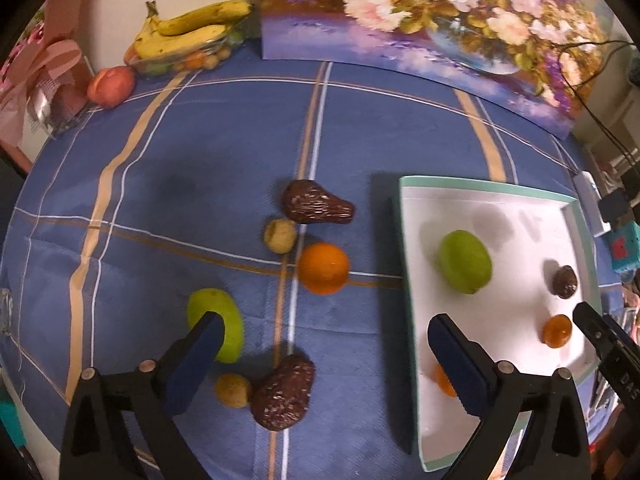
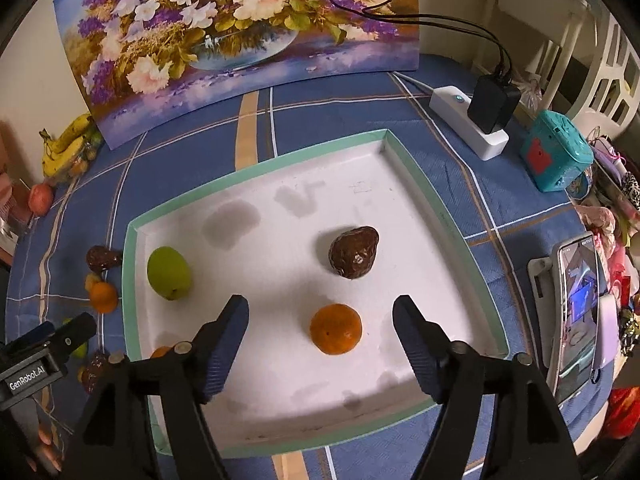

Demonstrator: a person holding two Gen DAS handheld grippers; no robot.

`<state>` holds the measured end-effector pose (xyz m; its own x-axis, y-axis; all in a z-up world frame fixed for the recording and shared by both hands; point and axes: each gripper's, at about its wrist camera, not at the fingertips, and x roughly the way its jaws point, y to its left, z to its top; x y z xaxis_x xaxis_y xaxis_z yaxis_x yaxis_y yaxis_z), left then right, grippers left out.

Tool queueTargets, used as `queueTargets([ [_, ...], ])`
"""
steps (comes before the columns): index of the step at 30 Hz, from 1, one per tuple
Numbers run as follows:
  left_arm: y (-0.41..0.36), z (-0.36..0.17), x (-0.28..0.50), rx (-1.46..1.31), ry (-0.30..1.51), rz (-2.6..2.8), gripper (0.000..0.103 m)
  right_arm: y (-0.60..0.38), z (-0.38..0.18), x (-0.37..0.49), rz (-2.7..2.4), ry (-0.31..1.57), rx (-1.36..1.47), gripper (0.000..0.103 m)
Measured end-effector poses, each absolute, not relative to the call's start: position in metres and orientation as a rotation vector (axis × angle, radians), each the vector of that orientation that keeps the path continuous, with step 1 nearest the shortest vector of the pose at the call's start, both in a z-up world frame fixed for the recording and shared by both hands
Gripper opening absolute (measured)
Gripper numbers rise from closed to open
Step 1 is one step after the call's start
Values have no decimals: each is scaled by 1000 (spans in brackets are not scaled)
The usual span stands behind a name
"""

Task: Organize fruits
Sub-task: 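Withdraw both tools from the tray toward the loose fruit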

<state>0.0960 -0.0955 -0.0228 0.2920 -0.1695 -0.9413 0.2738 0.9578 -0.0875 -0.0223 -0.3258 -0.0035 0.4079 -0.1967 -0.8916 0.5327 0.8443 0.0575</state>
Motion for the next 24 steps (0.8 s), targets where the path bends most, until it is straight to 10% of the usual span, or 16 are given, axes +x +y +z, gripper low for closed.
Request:
queueTargets([
  [4, -87, -24, 100, 78, 1240, -262, 103, -324, -7, -20, -466, 1046, 347, 91],
  [24, -51, 3, 107, 37, 1150, -248, 103, -303, -2, -8, -388, 962, 334, 91],
])
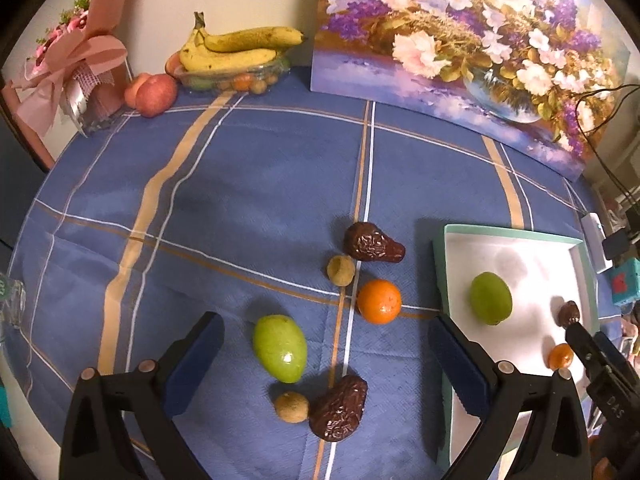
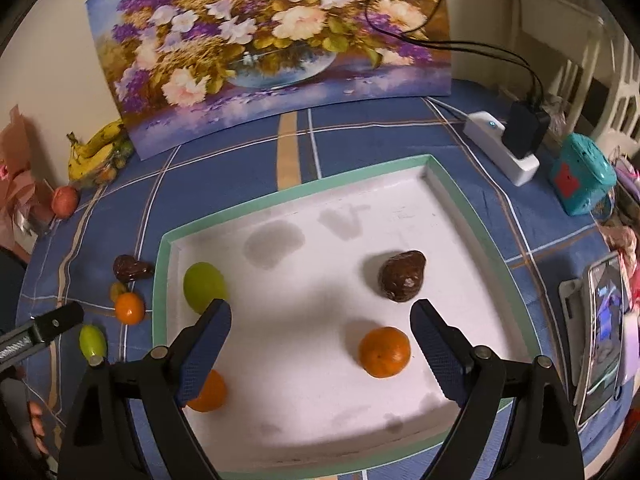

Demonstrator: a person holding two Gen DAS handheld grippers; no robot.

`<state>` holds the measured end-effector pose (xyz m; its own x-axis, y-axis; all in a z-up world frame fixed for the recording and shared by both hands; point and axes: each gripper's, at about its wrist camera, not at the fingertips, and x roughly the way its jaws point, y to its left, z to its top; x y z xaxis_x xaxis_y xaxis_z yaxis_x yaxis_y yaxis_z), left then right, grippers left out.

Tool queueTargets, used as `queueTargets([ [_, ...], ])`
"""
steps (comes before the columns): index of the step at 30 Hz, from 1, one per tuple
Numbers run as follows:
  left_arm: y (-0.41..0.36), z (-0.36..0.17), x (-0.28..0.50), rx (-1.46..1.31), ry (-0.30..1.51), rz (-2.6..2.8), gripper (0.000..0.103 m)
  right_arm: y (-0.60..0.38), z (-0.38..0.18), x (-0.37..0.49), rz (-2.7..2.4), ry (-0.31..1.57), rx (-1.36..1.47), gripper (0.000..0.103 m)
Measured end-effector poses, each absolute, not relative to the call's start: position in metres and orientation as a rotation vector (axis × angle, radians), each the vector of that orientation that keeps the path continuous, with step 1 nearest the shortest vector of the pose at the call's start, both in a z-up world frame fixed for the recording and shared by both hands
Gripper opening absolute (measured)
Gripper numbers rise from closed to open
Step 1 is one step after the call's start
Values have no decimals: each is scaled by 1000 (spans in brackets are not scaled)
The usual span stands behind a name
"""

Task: Organize fruits
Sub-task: 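Withdraw both tools from the tray toward the loose fruit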

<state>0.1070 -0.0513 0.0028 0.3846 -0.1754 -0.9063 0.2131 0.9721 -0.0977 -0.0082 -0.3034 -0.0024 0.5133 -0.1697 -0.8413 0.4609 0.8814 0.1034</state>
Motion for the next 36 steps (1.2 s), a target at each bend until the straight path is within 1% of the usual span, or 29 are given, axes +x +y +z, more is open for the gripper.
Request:
queueTargets([
  [17, 8, 42, 117, 68, 1024, -183, 103, -255, 2, 17, -248, 980, 348, 91],
  [27, 58, 67, 119, -13, 982, -145, 103, -202, 14, 29, -131, 980, 290, 91],
  [36, 72, 75, 111, -50, 966, -147, 103, -163, 23, 30, -63, 964, 241, 91],
])
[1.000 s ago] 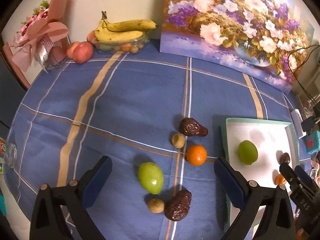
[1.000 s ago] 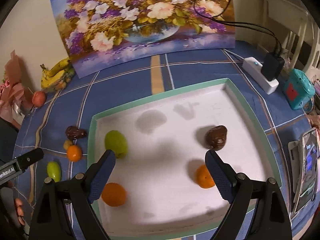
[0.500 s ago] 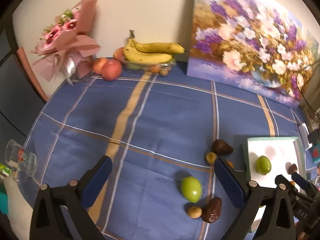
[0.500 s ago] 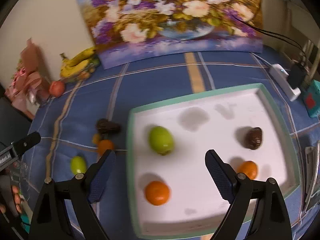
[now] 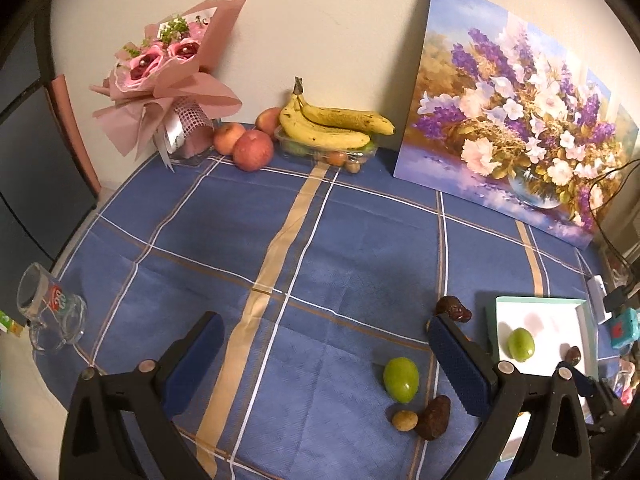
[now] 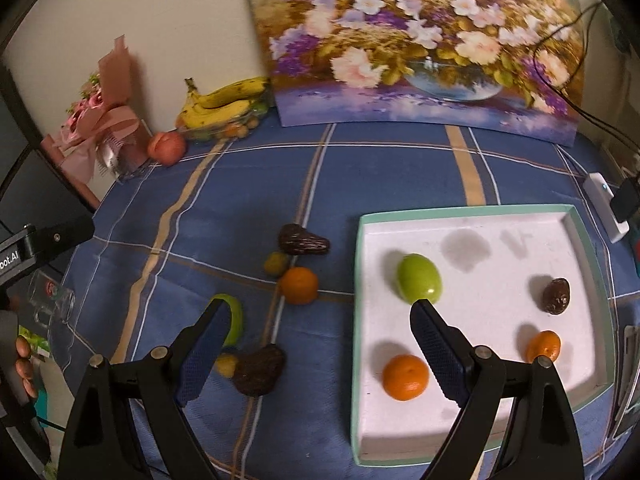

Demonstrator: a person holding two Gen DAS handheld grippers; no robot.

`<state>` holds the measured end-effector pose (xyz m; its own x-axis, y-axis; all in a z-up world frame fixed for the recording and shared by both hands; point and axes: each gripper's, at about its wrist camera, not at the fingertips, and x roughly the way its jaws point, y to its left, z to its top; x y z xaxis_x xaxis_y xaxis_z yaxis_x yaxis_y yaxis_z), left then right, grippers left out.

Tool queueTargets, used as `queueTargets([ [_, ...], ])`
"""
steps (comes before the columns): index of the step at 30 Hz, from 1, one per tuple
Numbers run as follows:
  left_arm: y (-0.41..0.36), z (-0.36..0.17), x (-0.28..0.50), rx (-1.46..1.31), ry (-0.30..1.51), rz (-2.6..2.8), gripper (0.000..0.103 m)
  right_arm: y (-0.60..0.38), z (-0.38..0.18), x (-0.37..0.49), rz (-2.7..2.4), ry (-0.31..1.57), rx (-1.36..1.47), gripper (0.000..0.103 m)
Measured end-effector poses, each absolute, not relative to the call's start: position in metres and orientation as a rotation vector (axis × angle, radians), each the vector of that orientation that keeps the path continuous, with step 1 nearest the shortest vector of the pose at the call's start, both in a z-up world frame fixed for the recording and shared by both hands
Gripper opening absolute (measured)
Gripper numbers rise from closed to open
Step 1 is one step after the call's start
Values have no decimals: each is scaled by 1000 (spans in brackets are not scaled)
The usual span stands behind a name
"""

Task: Organize fruits
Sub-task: 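Withdraw both tools from the tray toward the loose fruit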

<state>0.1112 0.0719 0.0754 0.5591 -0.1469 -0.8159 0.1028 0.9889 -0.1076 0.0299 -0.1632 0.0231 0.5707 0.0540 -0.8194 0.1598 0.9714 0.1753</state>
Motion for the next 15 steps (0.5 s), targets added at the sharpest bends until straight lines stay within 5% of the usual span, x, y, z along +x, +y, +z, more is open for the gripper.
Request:
queueTargets([
  [15, 53, 23, 123, -64, 1155, -177, 103, -145, -5, 36, -43, 1061, 234, 91],
])
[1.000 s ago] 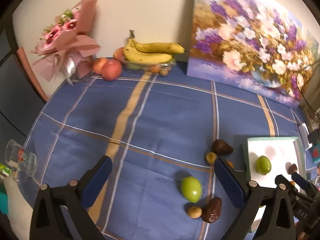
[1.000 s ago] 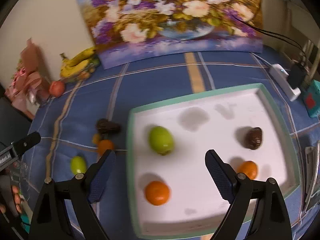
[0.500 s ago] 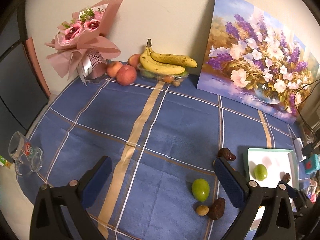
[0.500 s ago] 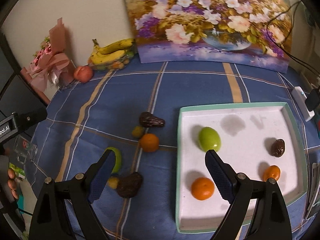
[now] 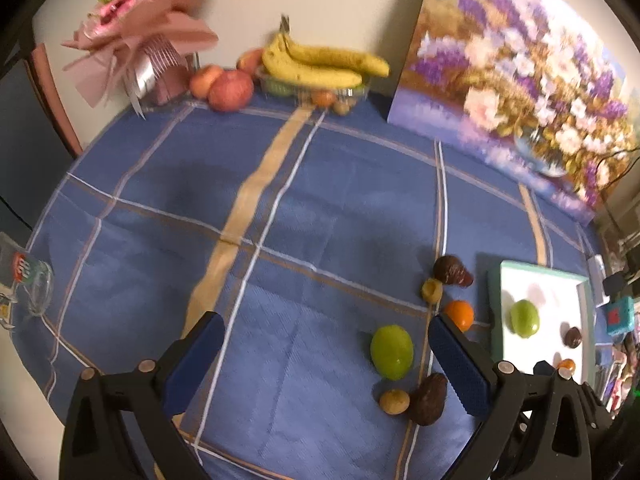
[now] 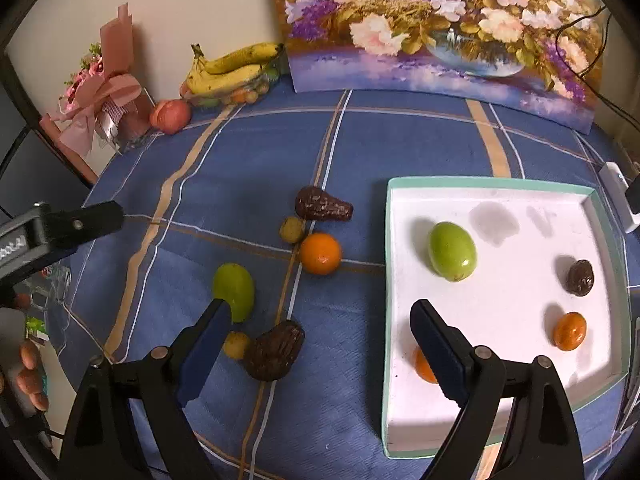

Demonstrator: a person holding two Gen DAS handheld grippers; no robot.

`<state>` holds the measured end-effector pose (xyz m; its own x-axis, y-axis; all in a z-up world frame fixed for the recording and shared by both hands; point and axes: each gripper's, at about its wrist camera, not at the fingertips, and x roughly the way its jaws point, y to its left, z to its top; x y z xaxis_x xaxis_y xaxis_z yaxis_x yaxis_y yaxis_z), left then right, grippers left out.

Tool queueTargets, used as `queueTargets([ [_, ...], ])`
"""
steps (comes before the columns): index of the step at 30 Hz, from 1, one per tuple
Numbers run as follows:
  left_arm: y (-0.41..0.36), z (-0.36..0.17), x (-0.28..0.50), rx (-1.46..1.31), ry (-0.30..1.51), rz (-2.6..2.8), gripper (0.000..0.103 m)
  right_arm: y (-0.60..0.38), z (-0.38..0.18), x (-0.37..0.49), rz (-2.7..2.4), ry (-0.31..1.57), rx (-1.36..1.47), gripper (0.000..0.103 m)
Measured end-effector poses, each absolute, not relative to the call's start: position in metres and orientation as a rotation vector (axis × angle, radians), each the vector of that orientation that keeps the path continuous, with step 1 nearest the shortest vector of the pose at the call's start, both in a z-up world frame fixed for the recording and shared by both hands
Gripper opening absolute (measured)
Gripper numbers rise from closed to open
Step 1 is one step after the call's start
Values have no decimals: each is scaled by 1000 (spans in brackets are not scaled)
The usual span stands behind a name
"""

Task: Organize fruits
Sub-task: 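Withdraw both tools from the tray toward the loose fruit, then grasp a brown avocado with the right tool while the left tool grasps a green mango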

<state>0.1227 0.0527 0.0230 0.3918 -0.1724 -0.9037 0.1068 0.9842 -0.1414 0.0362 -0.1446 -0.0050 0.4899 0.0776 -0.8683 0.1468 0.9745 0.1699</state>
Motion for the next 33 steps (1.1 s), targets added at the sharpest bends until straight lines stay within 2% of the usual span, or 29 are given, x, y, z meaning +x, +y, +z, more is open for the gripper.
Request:
queueTargets([
  [8, 42, -12, 129, -63, 1266, -175, 102, -138, -23, 40, -35, 1115, 230, 91],
  [13, 45, -29, 133, -105, 1318, -163, 102, -134, -31, 41, -32, 1140, 224, 85],
  [17, 48, -38, 135, -129, 1351, -144, 101, -129, -38, 43, -4, 1157, 230, 84],
  [19, 51, -39, 136, -139, 1348, -133, 101, -126, -42, 45, 8, 1168, 227, 73],
  [20, 52, -39, 136, -141, 1345, -129, 101, -125, -43, 45, 13, 1174, 229, 71],
  [33, 47, -40, 139, -122, 1346, -149, 101, -109, -66, 50, 69, 1226, 277, 65],
])
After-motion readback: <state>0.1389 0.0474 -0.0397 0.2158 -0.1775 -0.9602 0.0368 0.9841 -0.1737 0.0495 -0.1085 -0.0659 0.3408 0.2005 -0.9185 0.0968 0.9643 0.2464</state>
